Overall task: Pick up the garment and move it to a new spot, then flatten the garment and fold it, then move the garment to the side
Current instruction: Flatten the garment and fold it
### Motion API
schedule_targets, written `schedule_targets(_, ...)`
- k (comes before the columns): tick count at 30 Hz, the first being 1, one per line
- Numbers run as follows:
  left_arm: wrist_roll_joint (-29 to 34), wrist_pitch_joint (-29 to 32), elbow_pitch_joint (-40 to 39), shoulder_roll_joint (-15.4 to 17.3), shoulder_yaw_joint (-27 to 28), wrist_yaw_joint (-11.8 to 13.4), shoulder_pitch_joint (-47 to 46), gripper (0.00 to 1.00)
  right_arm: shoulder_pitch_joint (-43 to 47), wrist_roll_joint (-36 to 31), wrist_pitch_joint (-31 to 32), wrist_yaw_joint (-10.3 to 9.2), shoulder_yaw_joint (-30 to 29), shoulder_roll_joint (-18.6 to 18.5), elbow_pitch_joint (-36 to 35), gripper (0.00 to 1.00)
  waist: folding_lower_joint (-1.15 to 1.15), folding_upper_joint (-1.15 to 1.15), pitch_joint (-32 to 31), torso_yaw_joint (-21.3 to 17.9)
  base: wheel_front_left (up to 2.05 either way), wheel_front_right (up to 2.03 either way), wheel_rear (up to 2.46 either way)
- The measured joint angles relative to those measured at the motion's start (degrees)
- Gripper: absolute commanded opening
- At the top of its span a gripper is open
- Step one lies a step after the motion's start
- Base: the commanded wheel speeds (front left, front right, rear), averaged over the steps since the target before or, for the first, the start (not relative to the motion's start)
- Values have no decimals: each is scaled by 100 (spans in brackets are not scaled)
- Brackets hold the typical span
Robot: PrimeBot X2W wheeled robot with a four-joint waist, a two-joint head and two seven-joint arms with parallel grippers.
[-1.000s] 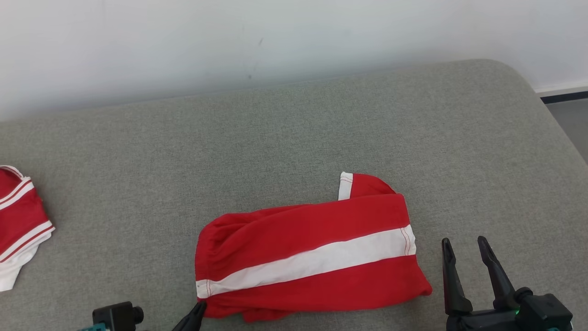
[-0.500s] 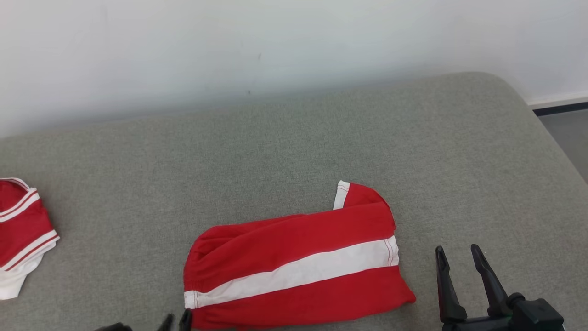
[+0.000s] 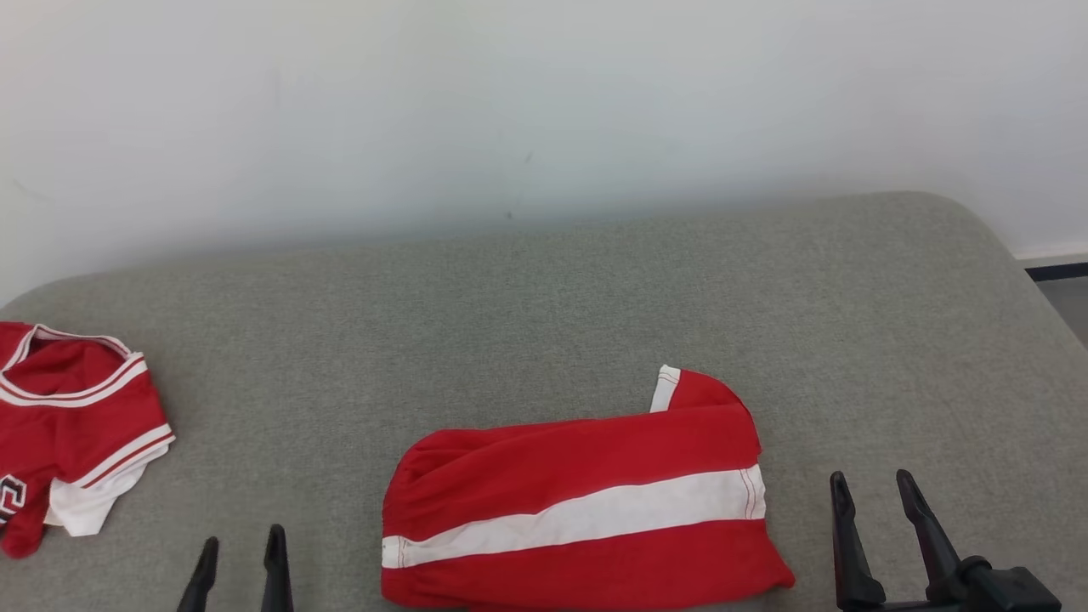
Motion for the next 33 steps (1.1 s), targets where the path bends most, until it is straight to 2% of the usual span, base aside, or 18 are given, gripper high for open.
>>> schedule_targets(7, 1196, 0, -286, -630, 905, -468, 278, 100, 44, 10, -11, 0, -91, -37, 192, 100, 0, 0, -123, 295, 0, 0, 0)
schedule_targets(13, 1722, 1, -94, -806, 1061, -661, 310, 100, 59, 80, -11, 0, -45, -83, 444, 100, 1, 0, -209, 425, 0, 0, 0)
schedule_targets(22, 2031, 1, 179, -936, 1145, -761, 304, 100, 57, 113, -11, 0, -48, -118, 869, 100, 1, 0, -294, 380, 0, 0, 0)
schedule_targets(33, 2035, 1, 271, -977, 1046, -789, 237, 100, -11, 112, -12, 0, -43, -116, 886, 100, 1, 0, -263, 273, 0, 0, 0)
